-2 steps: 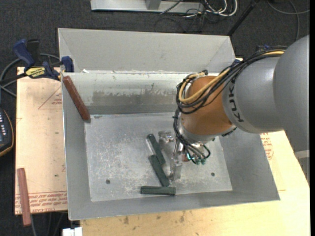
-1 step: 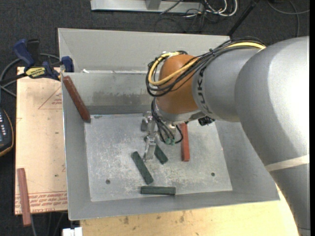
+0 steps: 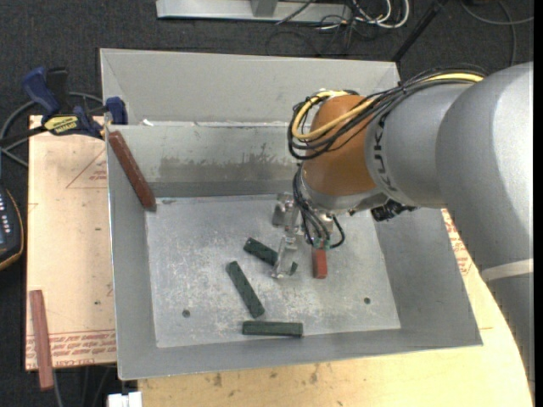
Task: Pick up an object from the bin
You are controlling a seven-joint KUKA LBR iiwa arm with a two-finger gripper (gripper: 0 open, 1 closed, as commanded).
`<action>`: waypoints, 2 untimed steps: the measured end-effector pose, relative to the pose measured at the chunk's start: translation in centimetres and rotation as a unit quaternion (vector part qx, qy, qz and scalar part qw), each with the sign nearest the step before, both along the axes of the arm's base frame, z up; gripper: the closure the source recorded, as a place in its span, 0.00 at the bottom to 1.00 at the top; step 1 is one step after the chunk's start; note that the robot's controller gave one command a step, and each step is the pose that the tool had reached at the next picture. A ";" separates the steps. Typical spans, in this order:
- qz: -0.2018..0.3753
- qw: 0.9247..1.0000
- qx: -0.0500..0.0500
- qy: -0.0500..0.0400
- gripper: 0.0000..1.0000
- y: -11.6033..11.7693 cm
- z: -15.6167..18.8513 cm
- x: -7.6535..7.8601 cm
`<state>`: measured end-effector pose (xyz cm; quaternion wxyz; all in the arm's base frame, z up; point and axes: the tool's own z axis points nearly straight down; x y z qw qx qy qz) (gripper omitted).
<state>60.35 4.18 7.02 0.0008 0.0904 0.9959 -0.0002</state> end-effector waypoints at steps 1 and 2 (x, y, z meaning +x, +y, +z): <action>0.002 1.000 0.001 -0.001 1.00 0.3 0.1 0.1; 0.042 0.999 0.000 -0.004 1.00 -0.7 13.6 -1.0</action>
Offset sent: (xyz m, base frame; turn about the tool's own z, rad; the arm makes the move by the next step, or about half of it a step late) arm 0.0000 0.0000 0.0000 0.0000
